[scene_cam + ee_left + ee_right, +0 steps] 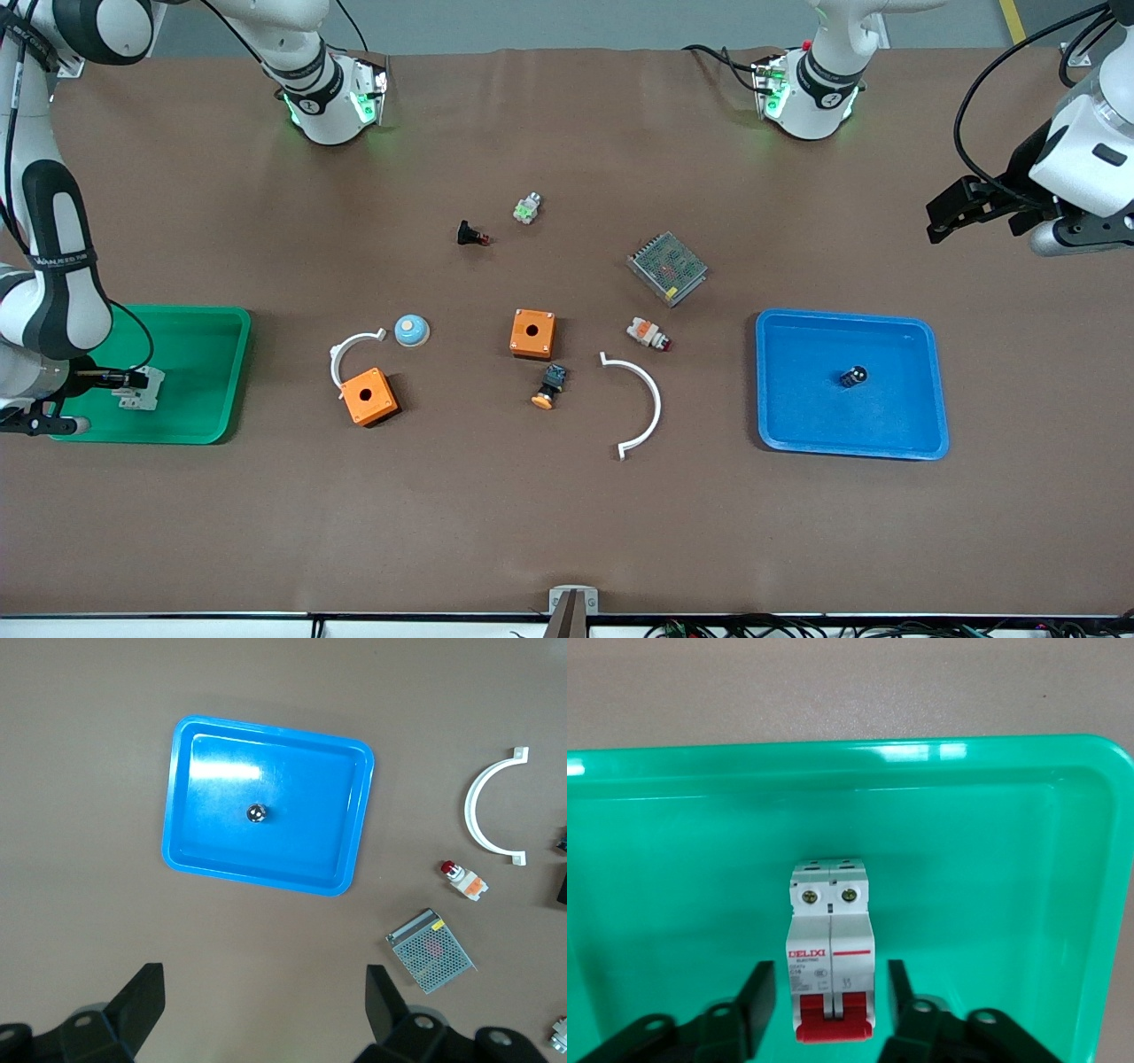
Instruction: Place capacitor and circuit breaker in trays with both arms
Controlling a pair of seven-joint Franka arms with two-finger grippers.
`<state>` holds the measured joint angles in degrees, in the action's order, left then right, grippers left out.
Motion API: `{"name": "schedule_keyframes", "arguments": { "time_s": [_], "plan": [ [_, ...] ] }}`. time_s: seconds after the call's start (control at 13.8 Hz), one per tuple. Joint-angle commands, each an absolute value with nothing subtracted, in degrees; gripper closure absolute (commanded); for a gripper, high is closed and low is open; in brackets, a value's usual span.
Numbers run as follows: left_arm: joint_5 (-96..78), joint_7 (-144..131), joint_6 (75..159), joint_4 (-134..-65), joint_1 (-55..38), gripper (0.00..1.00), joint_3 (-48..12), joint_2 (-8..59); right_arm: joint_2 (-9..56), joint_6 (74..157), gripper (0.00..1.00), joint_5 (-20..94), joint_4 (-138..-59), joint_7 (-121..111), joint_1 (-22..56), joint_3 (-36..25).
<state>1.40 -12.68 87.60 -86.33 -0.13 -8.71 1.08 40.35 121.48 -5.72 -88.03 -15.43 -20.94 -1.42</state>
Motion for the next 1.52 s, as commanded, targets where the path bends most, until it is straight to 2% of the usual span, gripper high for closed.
{"name": "schedule_keyframes", "arguments": {
  "time_s": [0.0,0.36,0.8,1.09,1.45],
  "plan": [
    [0.4,-10.0,88.0,-87.4,-0.1,0.00,-8.6,-0.7,35.3,114.5,0.00,-6.8,-87.5,-15.6,-21.3,0.0],
    [0.4,-9.6,87.5,-87.4,0.0,0.00,-8.5,-1.1,22.1,97.5,0.03,-6.5,-88.1,-11.7,-13.8,0.3],
    [0.5,-9.1,87.8,-87.5,0.1,0.00,-8.2,-1.0,5.1,92.9,0.01,-6.0,-96.8,-0.4,-3.8,0.4],
    [0.5,-9.1,88.0,-87.5,-0.1,0.00,-8.2,-0.2,0.9,89.9,0.01,-2.0,-96.0,-0.5,-2.8,0.4],
    [0.5,-9.2,88.0,-87.6,0.0,0.00,-8.2,-0.4,1.2,88.3,0.00,-1.7,-90.4,-1.1,-3.2,0.1]
  ]
}}
